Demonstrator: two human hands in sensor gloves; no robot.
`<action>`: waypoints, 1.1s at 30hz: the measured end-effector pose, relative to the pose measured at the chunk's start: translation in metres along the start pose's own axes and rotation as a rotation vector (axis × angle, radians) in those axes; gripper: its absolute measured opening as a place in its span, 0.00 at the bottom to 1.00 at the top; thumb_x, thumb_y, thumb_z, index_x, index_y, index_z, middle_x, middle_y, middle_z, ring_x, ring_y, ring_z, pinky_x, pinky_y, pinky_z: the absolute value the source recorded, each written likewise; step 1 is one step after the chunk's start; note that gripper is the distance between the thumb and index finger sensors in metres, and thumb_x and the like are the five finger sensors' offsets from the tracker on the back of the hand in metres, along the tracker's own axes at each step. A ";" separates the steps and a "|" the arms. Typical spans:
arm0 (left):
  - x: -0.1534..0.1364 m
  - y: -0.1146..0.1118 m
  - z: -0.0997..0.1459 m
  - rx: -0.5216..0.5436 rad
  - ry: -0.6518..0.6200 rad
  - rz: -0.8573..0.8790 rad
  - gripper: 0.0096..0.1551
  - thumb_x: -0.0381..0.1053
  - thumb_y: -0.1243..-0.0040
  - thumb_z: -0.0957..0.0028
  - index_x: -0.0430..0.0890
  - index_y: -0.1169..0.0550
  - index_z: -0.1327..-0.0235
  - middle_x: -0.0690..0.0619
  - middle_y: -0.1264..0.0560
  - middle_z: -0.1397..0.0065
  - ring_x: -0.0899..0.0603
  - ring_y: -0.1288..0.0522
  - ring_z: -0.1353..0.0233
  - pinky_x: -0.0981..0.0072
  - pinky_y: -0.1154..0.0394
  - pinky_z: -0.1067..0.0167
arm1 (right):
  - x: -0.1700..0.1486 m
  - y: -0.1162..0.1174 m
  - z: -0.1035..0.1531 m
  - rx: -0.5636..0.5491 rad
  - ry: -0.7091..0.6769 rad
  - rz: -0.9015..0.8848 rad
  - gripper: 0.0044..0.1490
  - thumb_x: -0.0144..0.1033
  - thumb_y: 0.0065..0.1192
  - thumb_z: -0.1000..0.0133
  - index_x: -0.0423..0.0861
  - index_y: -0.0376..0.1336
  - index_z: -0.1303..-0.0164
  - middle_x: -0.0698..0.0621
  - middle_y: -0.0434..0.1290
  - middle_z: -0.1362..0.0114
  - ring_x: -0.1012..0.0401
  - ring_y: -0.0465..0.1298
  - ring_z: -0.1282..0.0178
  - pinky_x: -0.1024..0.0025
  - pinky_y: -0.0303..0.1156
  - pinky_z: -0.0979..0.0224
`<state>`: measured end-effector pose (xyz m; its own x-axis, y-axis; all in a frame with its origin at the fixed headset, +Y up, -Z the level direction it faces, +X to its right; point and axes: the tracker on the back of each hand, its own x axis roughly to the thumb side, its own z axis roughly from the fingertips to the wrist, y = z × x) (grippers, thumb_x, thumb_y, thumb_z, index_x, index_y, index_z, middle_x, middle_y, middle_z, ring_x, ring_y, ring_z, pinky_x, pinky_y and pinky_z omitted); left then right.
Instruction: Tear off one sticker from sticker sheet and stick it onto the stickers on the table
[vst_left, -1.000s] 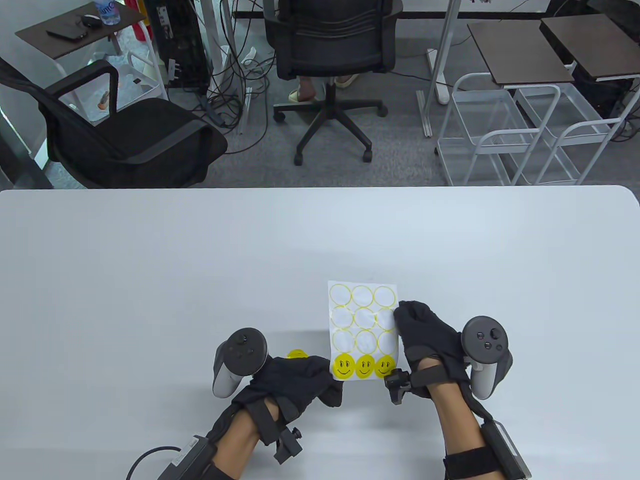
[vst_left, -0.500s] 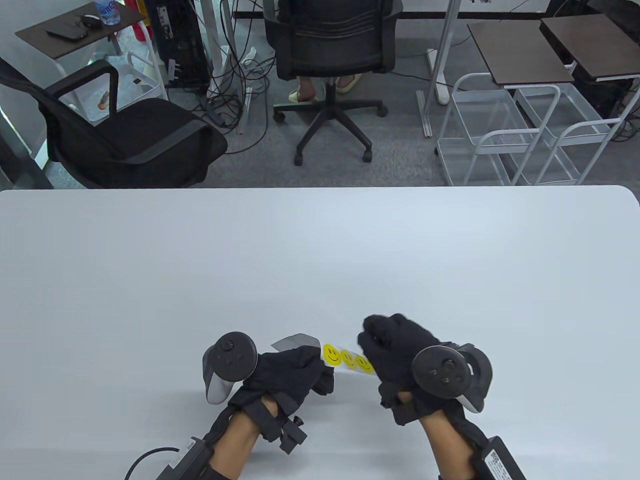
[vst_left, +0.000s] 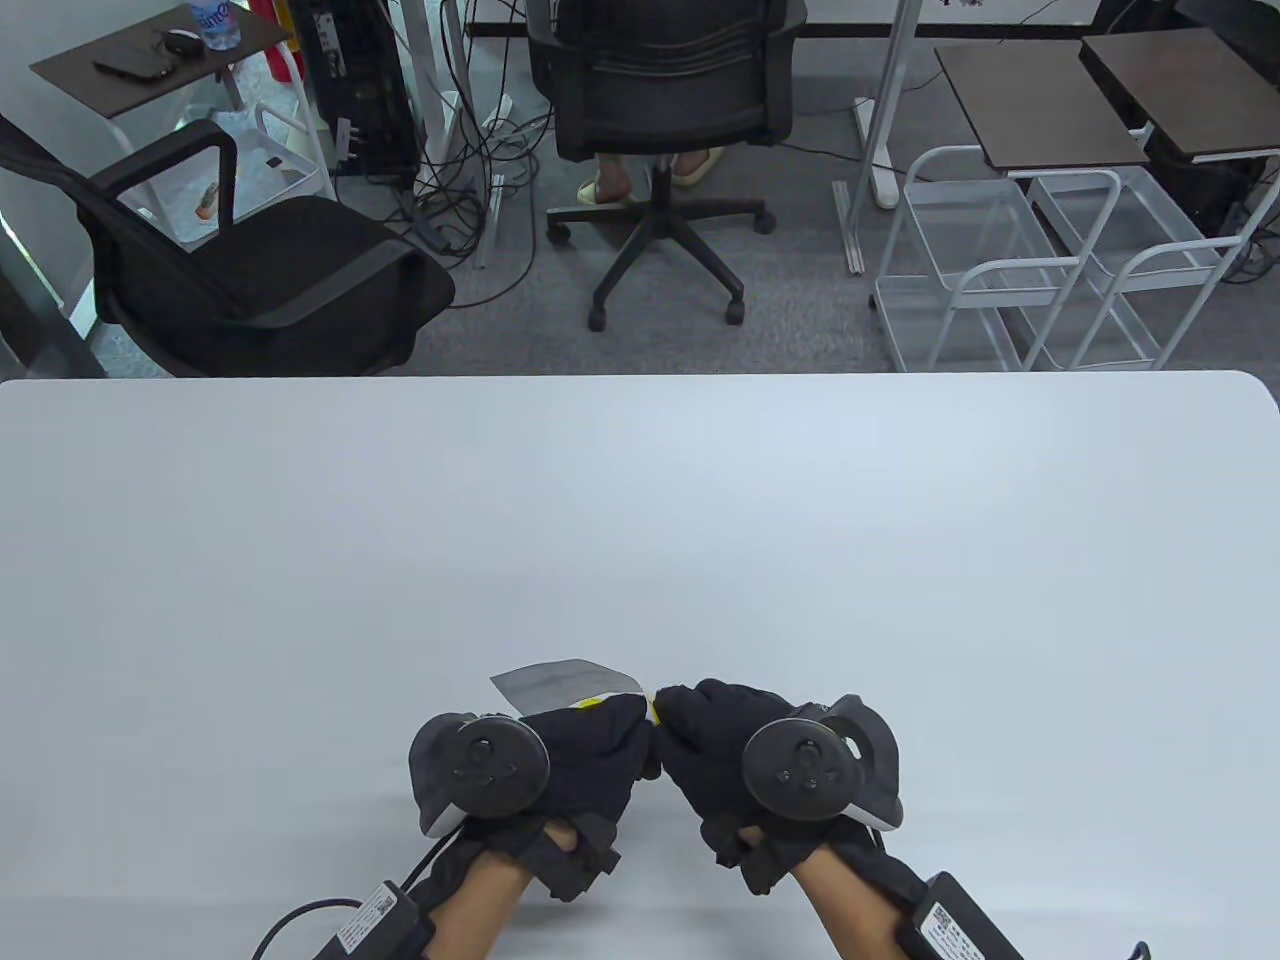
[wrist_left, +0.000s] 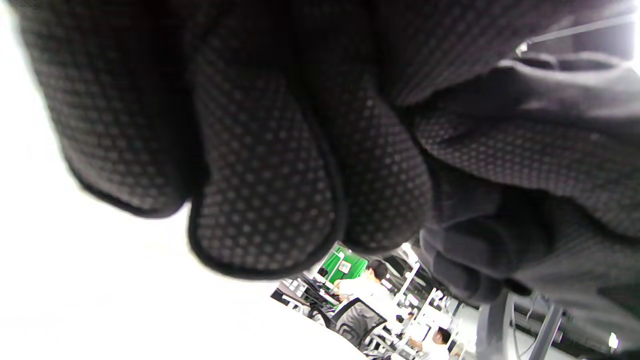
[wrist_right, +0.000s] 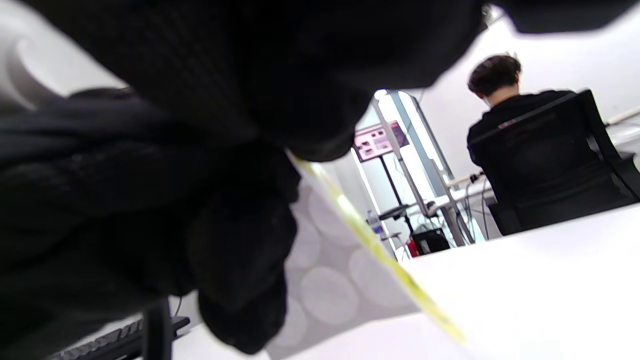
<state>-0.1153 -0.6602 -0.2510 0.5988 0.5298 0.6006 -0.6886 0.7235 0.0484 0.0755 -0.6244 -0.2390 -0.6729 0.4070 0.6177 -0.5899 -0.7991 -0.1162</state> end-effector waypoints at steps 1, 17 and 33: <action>0.001 0.000 0.000 -0.006 -0.011 -0.014 0.23 0.50 0.38 0.49 0.34 0.14 0.56 0.49 0.08 0.62 0.46 0.06 0.62 0.50 0.10 0.57 | 0.000 0.000 0.001 -0.009 -0.013 0.008 0.28 0.36 0.74 0.51 0.28 0.75 0.52 0.49 0.84 0.66 0.60 0.79 0.79 0.59 0.77 0.74; 0.003 0.003 0.004 0.042 -0.067 0.002 0.24 0.51 0.37 0.49 0.37 0.16 0.49 0.47 0.09 0.54 0.42 0.08 0.54 0.46 0.13 0.47 | -0.016 0.000 0.007 -0.143 -0.003 -0.140 0.25 0.37 0.74 0.51 0.32 0.77 0.54 0.49 0.83 0.69 0.60 0.79 0.79 0.59 0.77 0.73; -0.009 0.008 0.004 0.068 -0.015 0.109 0.23 0.53 0.39 0.48 0.42 0.16 0.47 0.51 0.09 0.52 0.43 0.09 0.52 0.48 0.14 0.45 | -0.021 -0.005 0.006 -0.224 0.055 -0.136 0.25 0.41 0.70 0.49 0.37 0.76 0.52 0.52 0.82 0.67 0.61 0.78 0.77 0.60 0.78 0.71</action>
<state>-0.1278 -0.6614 -0.2528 0.5129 0.5970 0.6169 -0.7758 0.6300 0.0354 0.0954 -0.6322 -0.2468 -0.6005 0.5321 0.5968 -0.7563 -0.6204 -0.2078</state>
